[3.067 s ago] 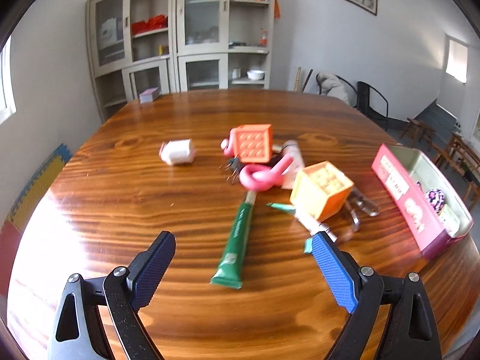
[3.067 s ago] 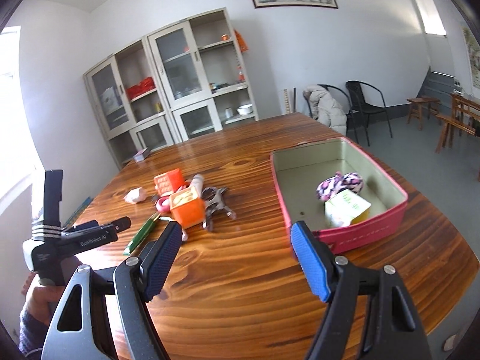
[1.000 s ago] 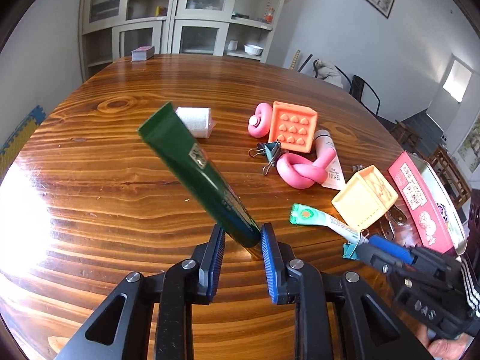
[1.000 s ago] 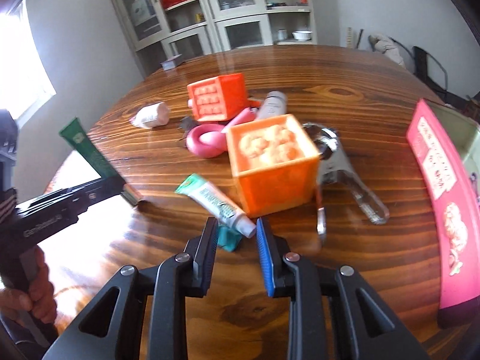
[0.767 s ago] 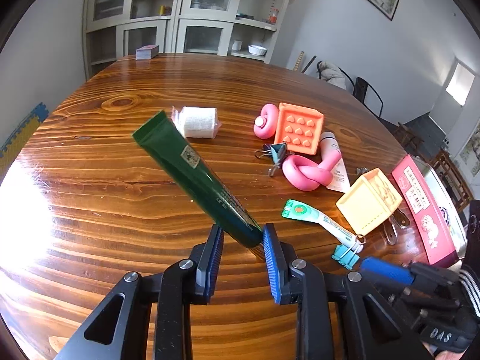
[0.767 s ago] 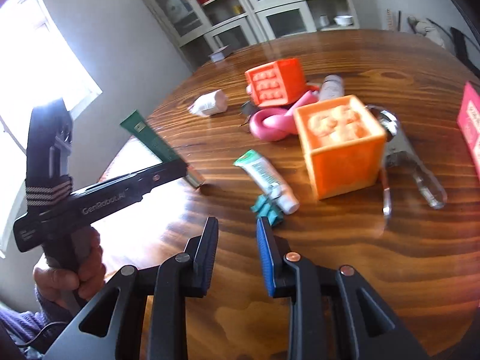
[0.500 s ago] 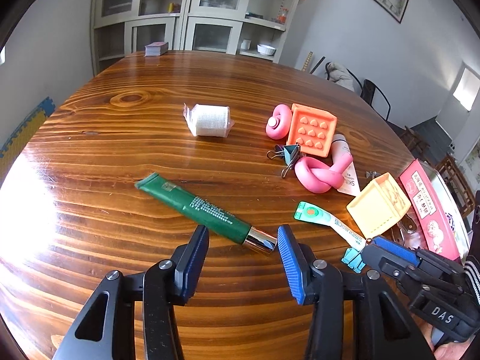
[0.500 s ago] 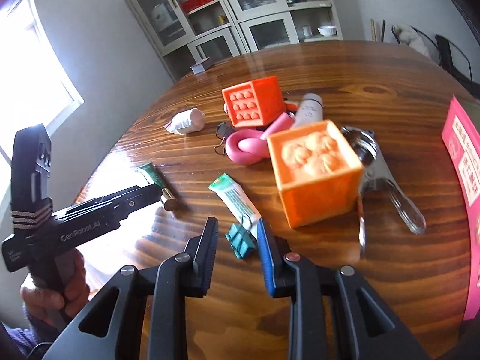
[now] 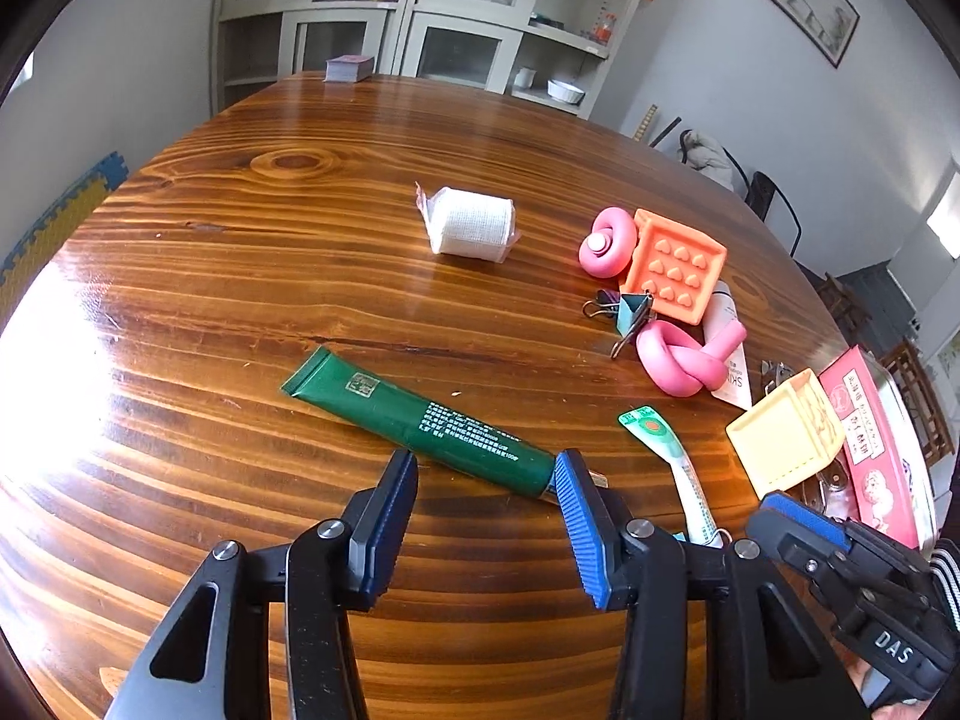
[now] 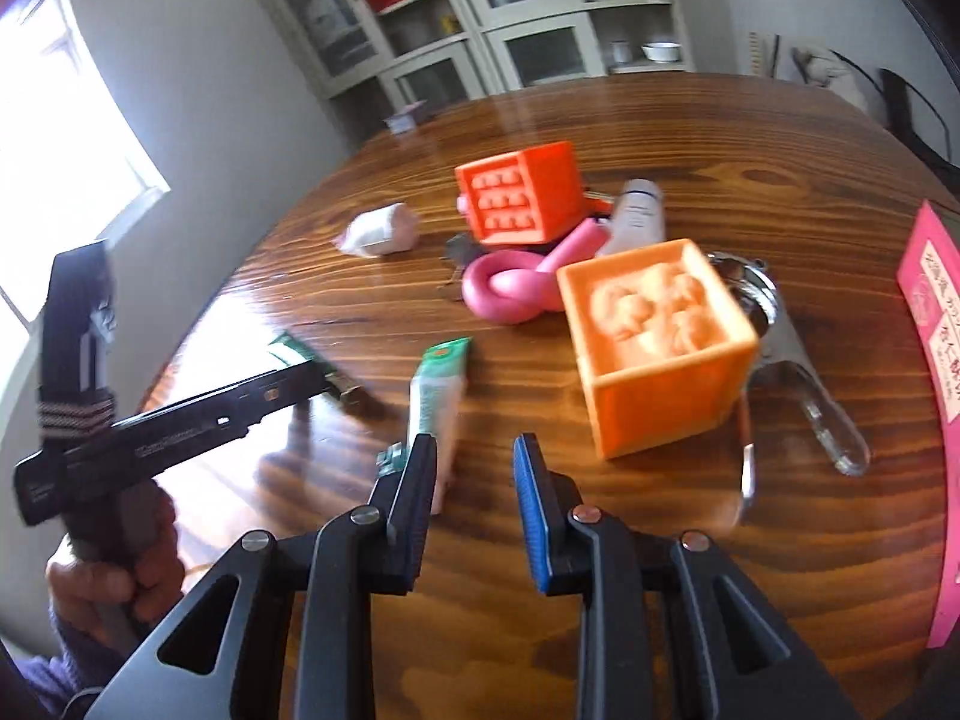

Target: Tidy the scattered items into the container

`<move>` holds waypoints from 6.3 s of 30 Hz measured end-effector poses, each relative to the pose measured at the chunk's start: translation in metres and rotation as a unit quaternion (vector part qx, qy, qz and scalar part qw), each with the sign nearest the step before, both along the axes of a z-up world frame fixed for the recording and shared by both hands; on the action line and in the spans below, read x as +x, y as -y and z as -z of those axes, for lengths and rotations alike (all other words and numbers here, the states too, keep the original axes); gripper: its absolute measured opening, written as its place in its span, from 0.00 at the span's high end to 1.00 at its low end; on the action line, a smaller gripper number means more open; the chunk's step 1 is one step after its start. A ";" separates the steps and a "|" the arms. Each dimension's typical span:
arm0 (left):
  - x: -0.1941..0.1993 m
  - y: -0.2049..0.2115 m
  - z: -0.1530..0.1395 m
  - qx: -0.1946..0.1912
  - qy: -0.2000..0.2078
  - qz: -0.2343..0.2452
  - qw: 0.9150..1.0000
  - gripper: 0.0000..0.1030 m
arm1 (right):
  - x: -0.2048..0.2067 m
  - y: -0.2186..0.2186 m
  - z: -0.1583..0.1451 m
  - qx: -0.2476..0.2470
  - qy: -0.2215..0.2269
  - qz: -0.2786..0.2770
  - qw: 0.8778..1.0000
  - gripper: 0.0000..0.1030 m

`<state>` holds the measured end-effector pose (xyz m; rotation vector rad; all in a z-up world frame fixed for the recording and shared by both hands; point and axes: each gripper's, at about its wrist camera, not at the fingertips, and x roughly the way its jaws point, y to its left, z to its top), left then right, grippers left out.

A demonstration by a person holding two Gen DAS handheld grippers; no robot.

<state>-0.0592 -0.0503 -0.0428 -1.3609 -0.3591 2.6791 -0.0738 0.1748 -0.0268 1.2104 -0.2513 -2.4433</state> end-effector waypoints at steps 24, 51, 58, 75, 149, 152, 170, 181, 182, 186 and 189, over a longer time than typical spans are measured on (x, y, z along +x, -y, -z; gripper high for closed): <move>-0.007 0.002 0.001 0.026 0.012 0.009 1.000 0.19 | -0.017 0.009 -0.007 -0.019 0.004 -0.016 1.000 0.78; -0.009 -0.036 0.007 -0.105 -0.030 0.068 0.992 0.81 | 0.009 -0.016 -0.009 -0.011 -0.030 -0.006 0.999 0.78; -0.015 -0.030 0.007 -0.098 -0.024 0.071 0.992 0.80 | -0.003 -0.003 0.006 0.039 -0.012 0.008 0.999 0.78; -0.024 -0.035 0.007 -0.087 -0.026 0.077 0.993 0.82 | -0.006 0.005 0.011 0.072 -0.022 -0.011 0.997 0.80; 0.043 -0.357 -0.068 -0.013 -0.079 0.321 0.944 0.81 | 0.126 -0.286 -0.044 -0.006 -0.127 0.354 0.927 0.78; 0.043 -0.357 -0.069 -0.014 -0.077 0.322 0.944 0.80 | 0.127 -0.285 -0.043 -0.007 -0.125 0.354 0.927 0.71; 0.033 -0.311 -0.102 0.003 -0.143 0.247 0.958 0.04 | 0.132 -0.264 -0.055 0.001 -0.147 0.353 0.924 0.22; 0.027 -0.273 -0.112 -0.013 -0.146 0.220 0.965 0.04 | 0.132 -0.243 -0.061 0.015 -0.148 0.344 0.927 0.22; 0.025 -0.266 -0.112 -0.017 -0.144 0.213 0.966 0.04 | 0.132 -0.238 -0.063 0.015 -0.150 0.340 0.928 0.22; 0.018 -0.229 -0.111 -0.032 -0.141 0.169 0.975 0.04 | 0.125 -0.215 -0.066 0.017 -0.155 0.313 0.937 0.22; 0.013 -0.196 -0.105 -0.048 -0.141 0.128 0.981 0.04 | 0.117 -0.194 -0.067 0.017 -0.156 0.284 0.946 0.21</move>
